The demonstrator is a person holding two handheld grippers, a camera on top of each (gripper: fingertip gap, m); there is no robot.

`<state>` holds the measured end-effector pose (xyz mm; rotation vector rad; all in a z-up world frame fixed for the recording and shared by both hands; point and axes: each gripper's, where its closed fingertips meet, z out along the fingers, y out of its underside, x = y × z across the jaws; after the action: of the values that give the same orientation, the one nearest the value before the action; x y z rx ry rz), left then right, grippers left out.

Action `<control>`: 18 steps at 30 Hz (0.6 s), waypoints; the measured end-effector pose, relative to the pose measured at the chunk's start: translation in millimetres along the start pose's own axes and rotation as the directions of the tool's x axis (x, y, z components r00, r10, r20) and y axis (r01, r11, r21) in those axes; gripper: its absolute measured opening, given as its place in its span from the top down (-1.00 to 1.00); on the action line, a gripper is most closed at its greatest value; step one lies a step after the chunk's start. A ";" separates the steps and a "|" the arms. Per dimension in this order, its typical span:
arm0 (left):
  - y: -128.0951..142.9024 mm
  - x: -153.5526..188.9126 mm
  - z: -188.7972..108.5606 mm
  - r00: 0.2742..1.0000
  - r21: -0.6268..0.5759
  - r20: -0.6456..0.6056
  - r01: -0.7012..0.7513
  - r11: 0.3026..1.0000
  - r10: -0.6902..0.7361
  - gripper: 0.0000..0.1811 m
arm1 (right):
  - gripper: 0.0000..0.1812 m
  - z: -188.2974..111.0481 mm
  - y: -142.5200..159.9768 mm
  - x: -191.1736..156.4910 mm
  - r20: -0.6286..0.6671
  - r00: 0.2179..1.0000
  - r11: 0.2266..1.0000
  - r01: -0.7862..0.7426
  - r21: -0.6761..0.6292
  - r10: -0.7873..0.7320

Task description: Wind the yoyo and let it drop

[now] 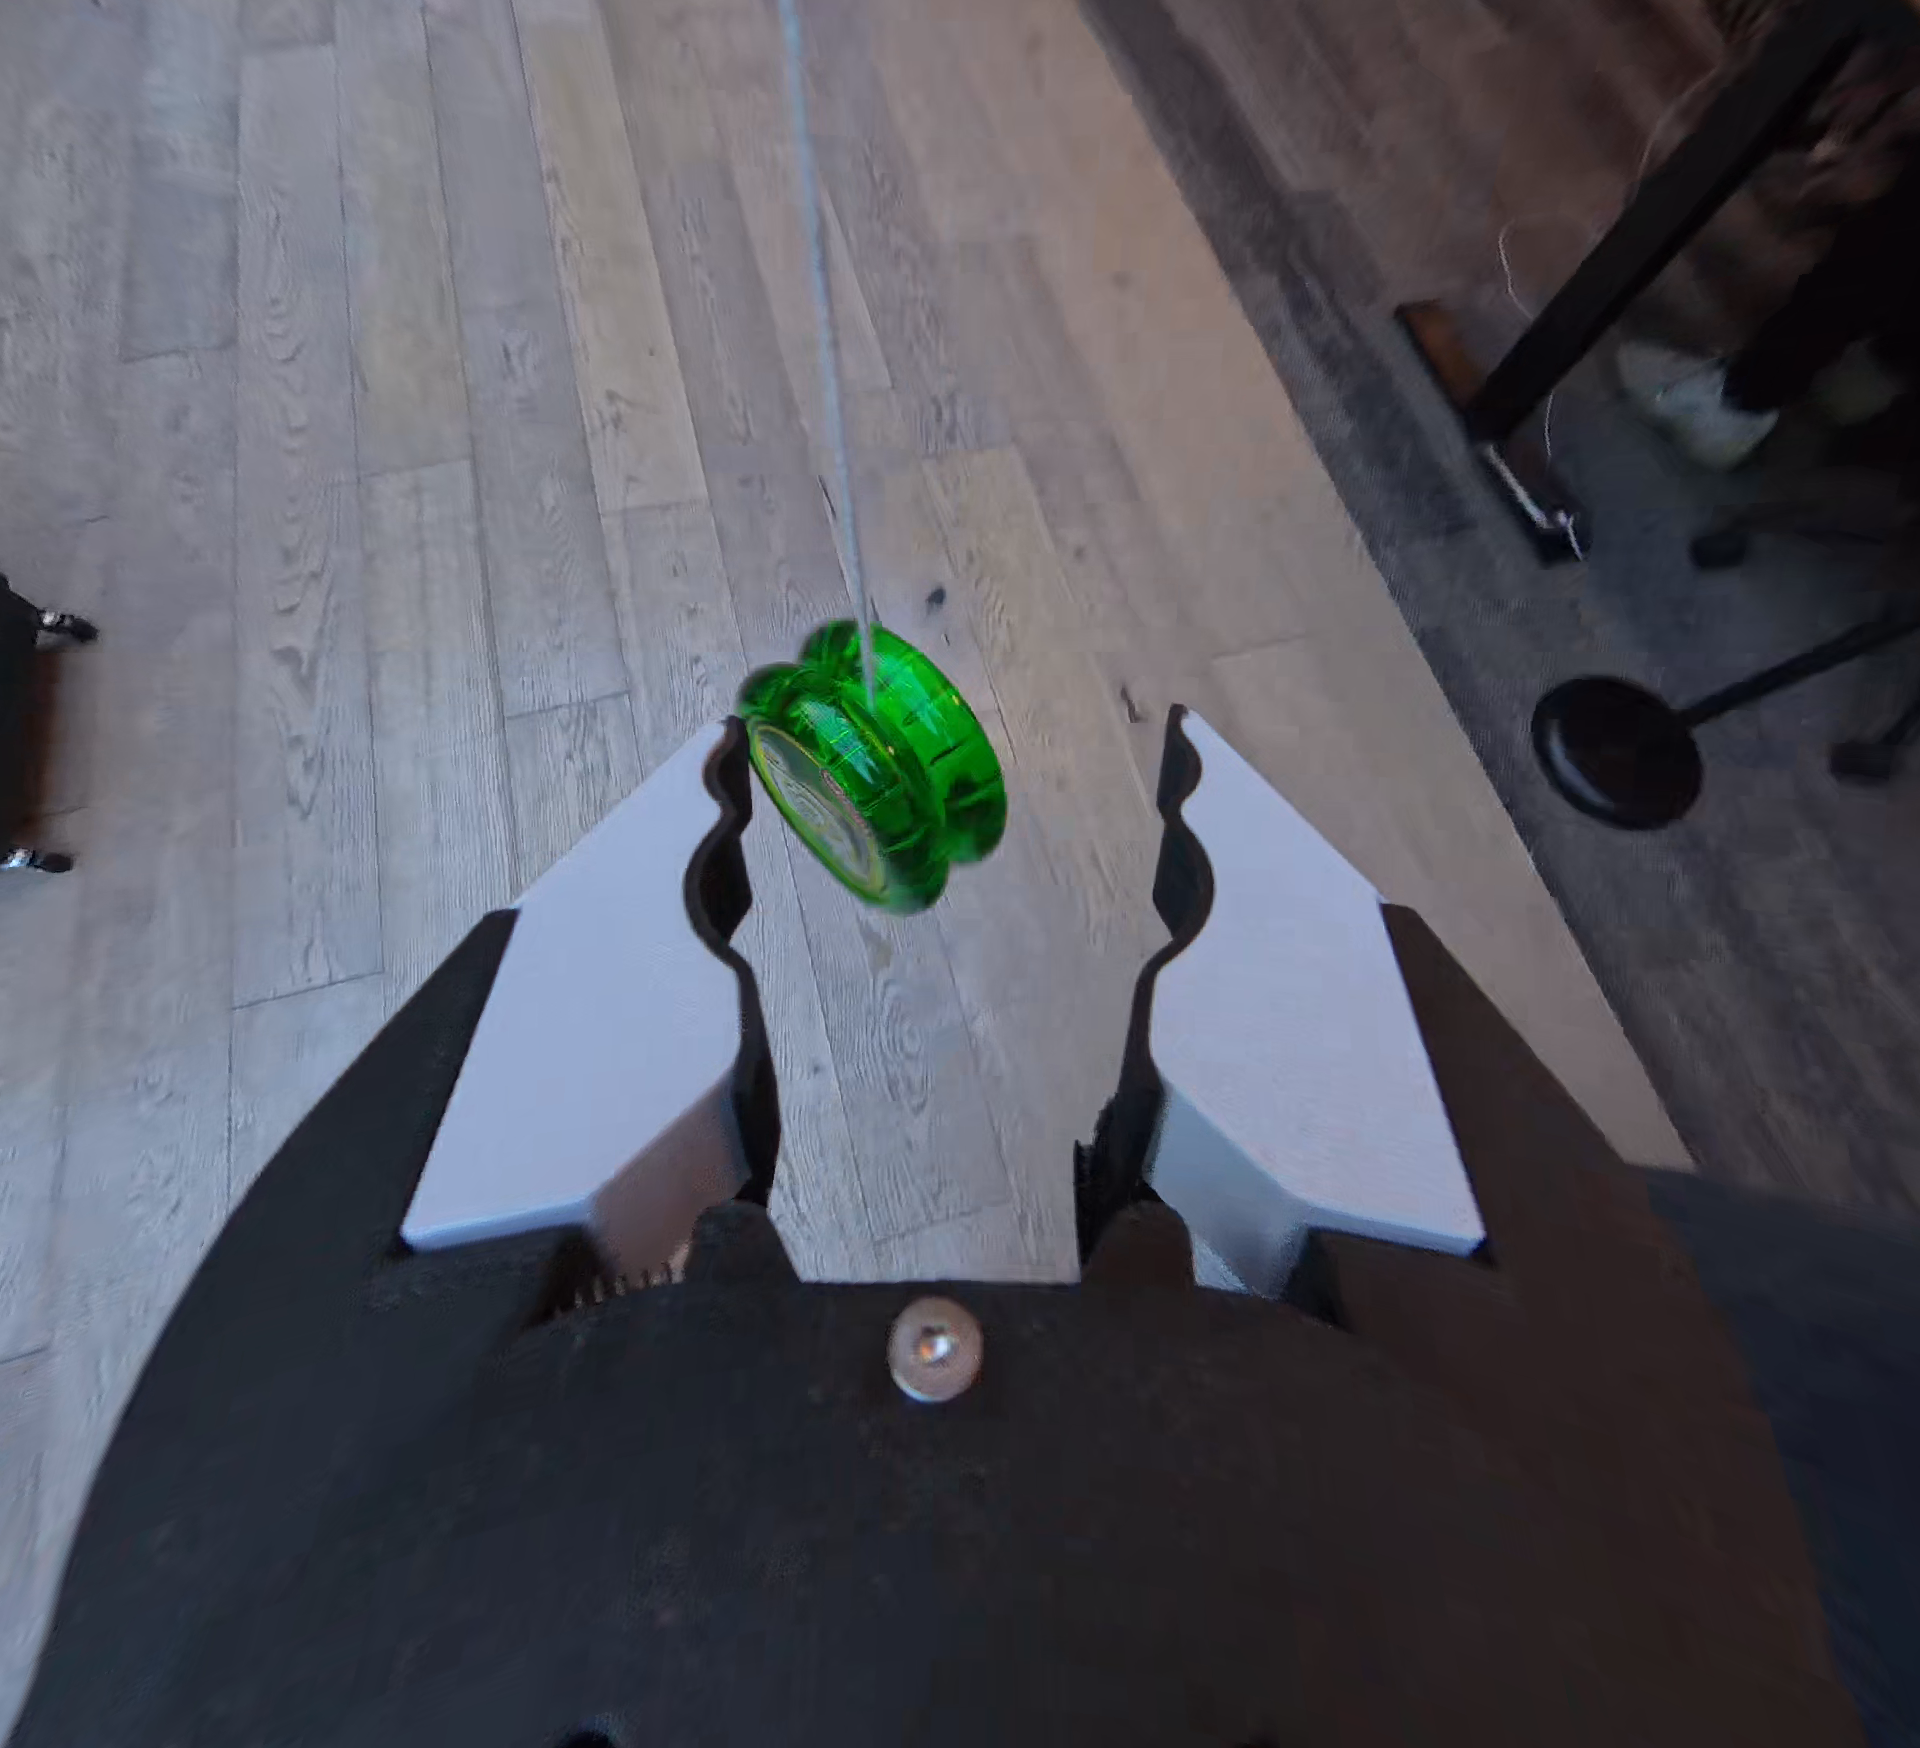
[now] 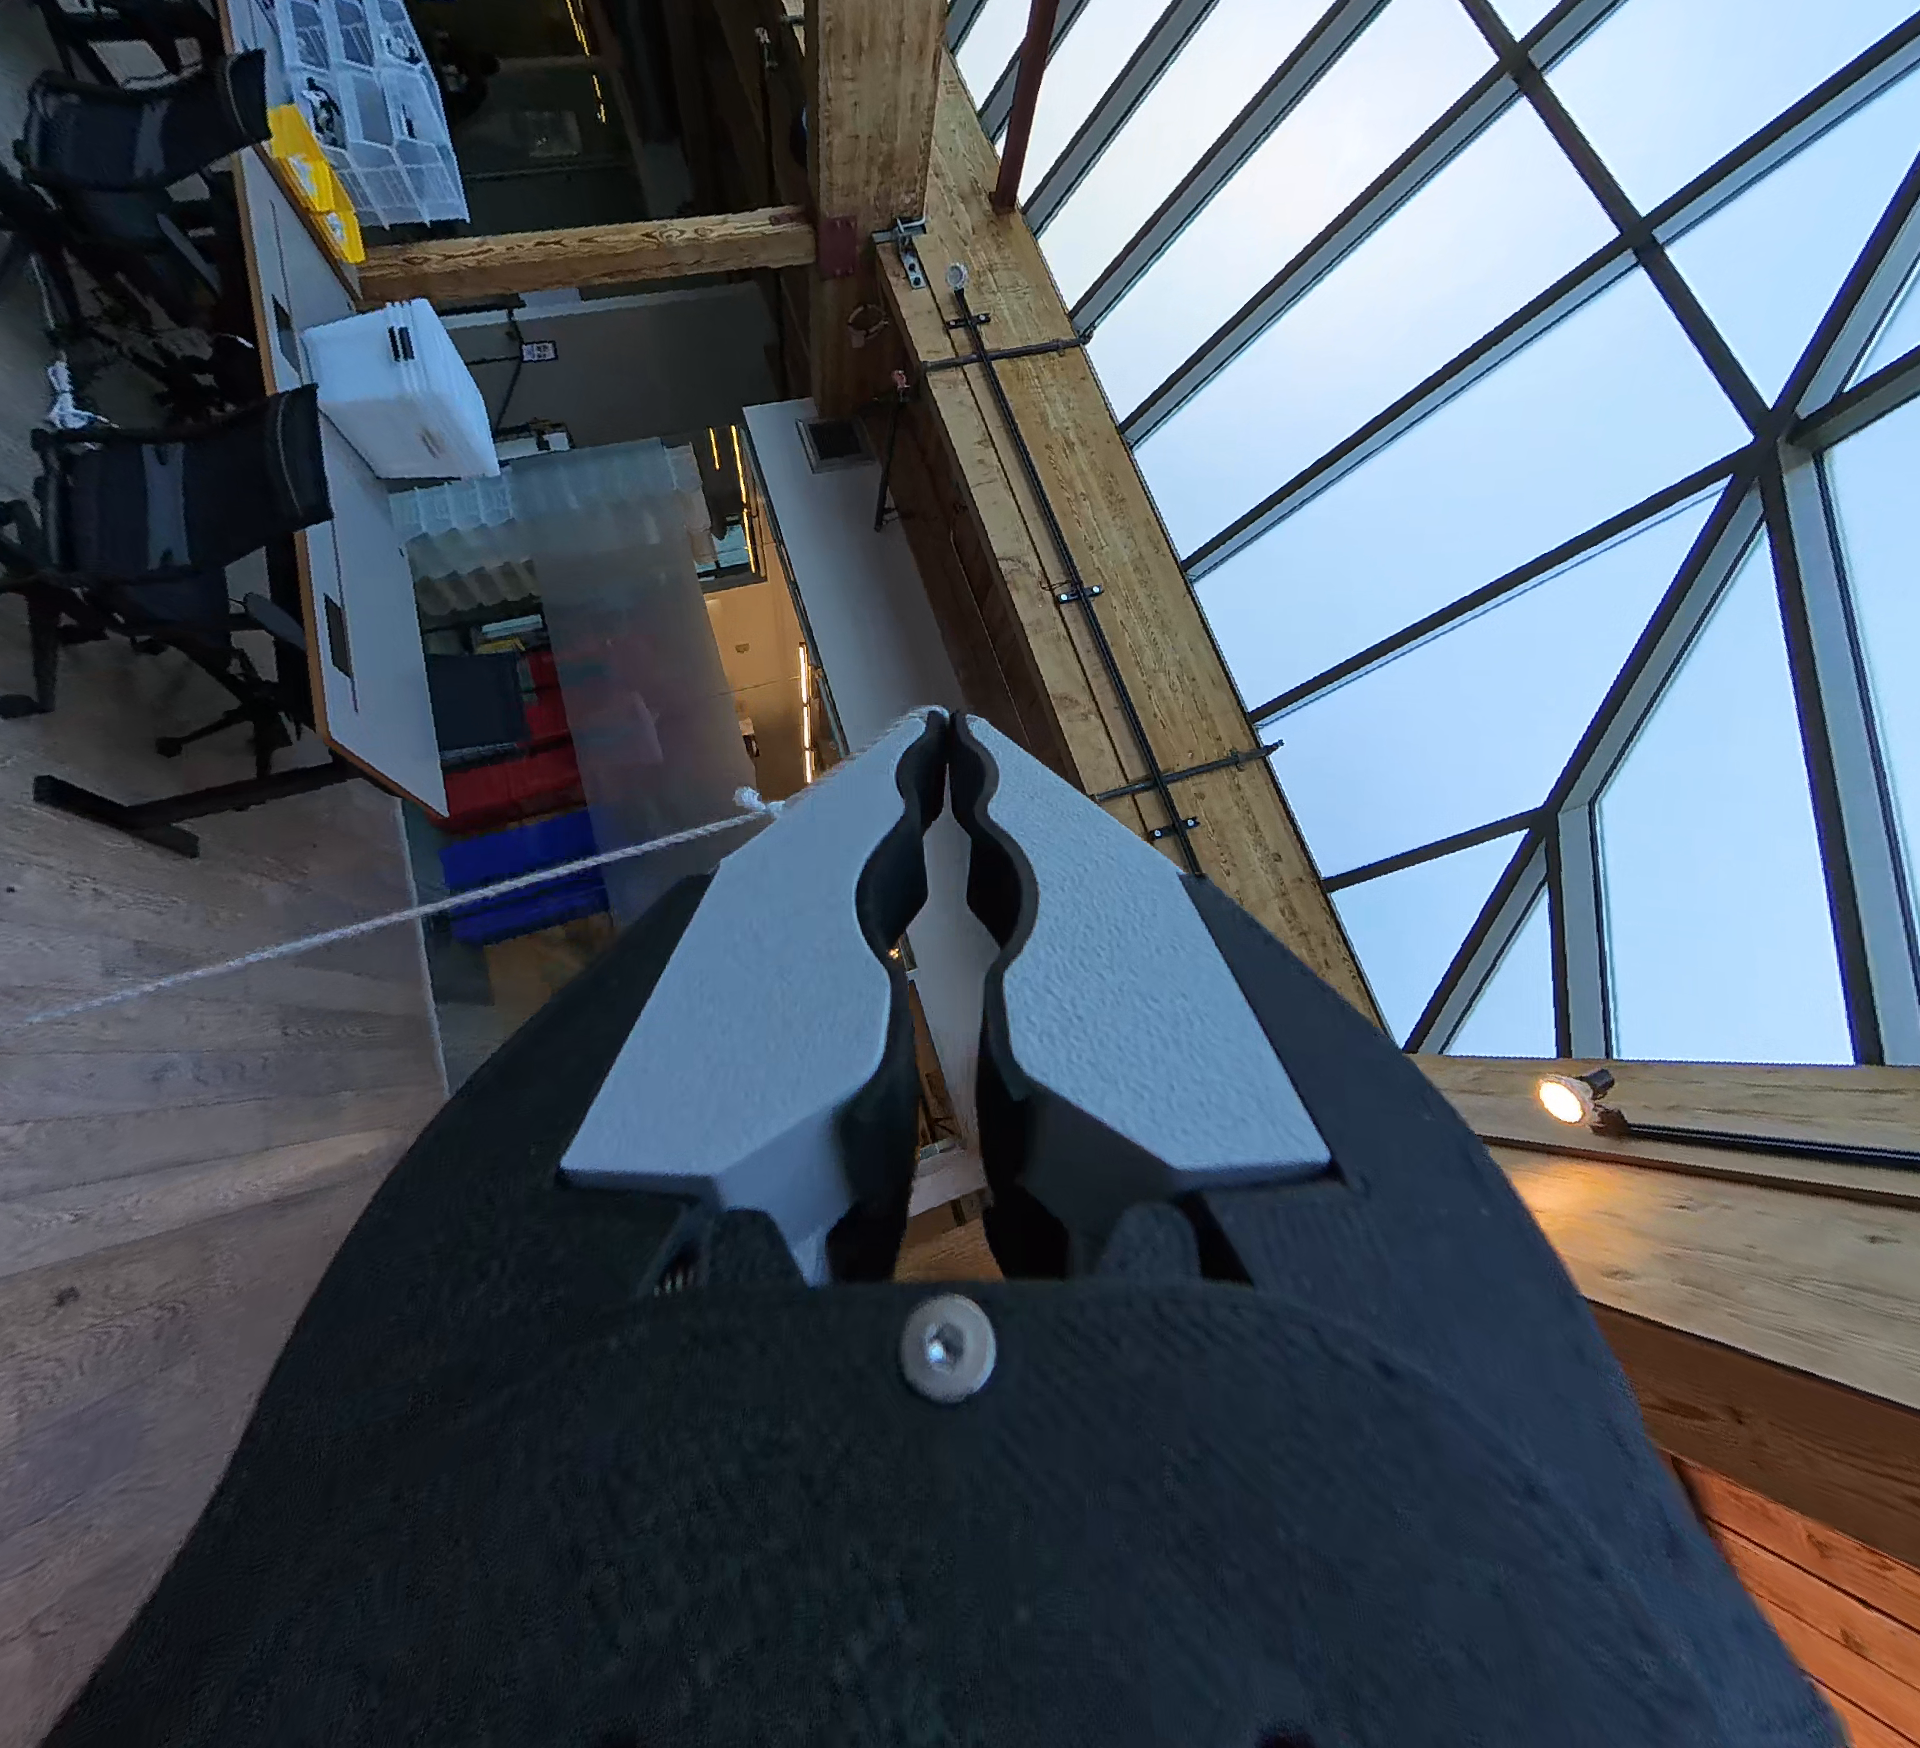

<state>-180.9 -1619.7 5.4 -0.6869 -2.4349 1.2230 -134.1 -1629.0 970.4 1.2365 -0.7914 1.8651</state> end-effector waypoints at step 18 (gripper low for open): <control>41.5 -19.7 -16.9 0.980 -0.121 -0.201 -0.029 0.992 0.004 0.68 | 1.00 -16.3 16.8 26.5 -0.037 0.999 0.997 0.004 -0.080 -0.007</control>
<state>-145.1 -1598.2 -20.1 -0.8239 -2.3550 0.9639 -162.7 -1618.1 988.1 1.1493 -0.8338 1.8290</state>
